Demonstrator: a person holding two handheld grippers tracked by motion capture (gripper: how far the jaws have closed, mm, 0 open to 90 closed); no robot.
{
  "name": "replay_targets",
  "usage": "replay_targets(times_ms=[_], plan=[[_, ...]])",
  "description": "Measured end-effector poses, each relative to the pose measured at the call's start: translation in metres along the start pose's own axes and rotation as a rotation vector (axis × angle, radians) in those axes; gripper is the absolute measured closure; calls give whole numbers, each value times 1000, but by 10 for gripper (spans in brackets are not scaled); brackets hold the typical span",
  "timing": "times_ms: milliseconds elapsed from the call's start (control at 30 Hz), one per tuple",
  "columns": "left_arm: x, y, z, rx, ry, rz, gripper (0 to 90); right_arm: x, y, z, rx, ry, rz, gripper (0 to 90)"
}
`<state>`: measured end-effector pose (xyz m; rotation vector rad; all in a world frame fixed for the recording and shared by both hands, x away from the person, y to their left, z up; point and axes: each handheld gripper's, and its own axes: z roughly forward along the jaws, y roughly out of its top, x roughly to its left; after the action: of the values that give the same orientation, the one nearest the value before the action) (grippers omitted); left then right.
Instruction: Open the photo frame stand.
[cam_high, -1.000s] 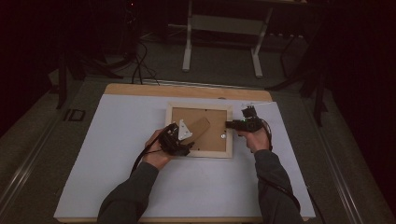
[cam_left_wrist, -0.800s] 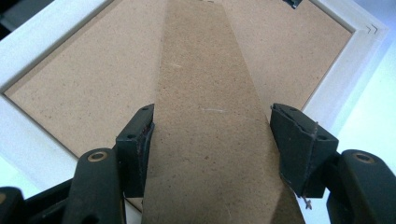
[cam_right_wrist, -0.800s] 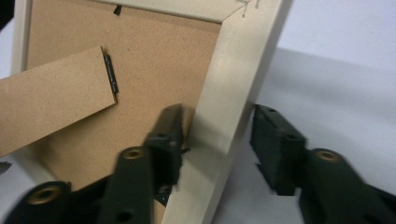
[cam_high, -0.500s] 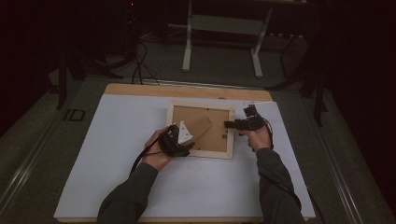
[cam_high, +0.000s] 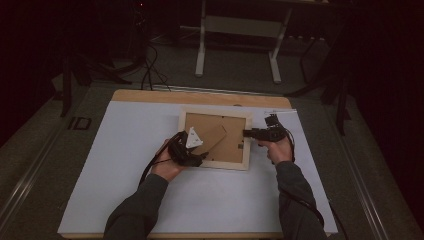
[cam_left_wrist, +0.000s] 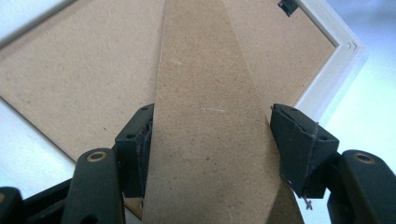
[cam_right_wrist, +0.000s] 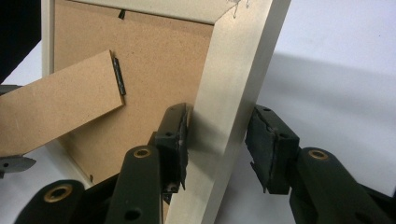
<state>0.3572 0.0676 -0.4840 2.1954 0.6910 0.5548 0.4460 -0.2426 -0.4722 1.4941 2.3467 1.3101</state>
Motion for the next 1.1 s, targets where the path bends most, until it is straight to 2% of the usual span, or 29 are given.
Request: replay_targets(times_ms=[100,167,200,233,267,333,400,433,500,633,733,800,867,900,933,967,1100], plan=[[7,0,-1,-14,-41,-65,355,1,-1,0,-9,-2,-6,585],[13,-1,-2,-32,-85,-135,343,1,-1,0,-13,-3,-8,585],[13,-1,-2,-32,-85,-135,342,1,-1,-1,-14,-3,-9,585],[18,-2,-3,-41,-125,-187,342,1,-1,-1,-14,-5,-13,585],[18,-2,-3,-41,-125,-187,342,1,-1,-1,-14,-5,-13,585],[22,-3,-2,-10,-158,-223,343,2,-2,-1,-17,-3,-18,585],[23,-4,-1,0,-169,-233,334,2,-2,-2,-18,-5,-18,585],[25,-5,2,27,-191,-259,333,3,-2,-2,-19,-5,-19,585],[26,-6,5,44,-226,-283,332,3,-2,-2,-22,-6,-21,585],[26,-7,9,80,-252,-281,331,3,-2,-2,-26,-7,-25,585],[26,-8,10,83,-268,-289,342,4,-2,-3,-26,-6,-31,585],[26,-7,9,83,-263,-285,402,4,-2,-3,-26,-6,-33,585],[26,-7,8,81,-256,-271,472,5,-2,-4,-30,-9,-41,586],[26,-7,6,86,-248,-247,489,6,-2,-4,-31,-9,-45,586],[26,-7,6,86,-248,-247,498,6,-2,-5,-32,-11,-48,586],[24,-7,5,87,-247,-224,507,7,-2,-5,-35,-12,-53,587],[20,-4,4,84,-232,-179,529,10,0,-6,-40,-23,-70,591]])
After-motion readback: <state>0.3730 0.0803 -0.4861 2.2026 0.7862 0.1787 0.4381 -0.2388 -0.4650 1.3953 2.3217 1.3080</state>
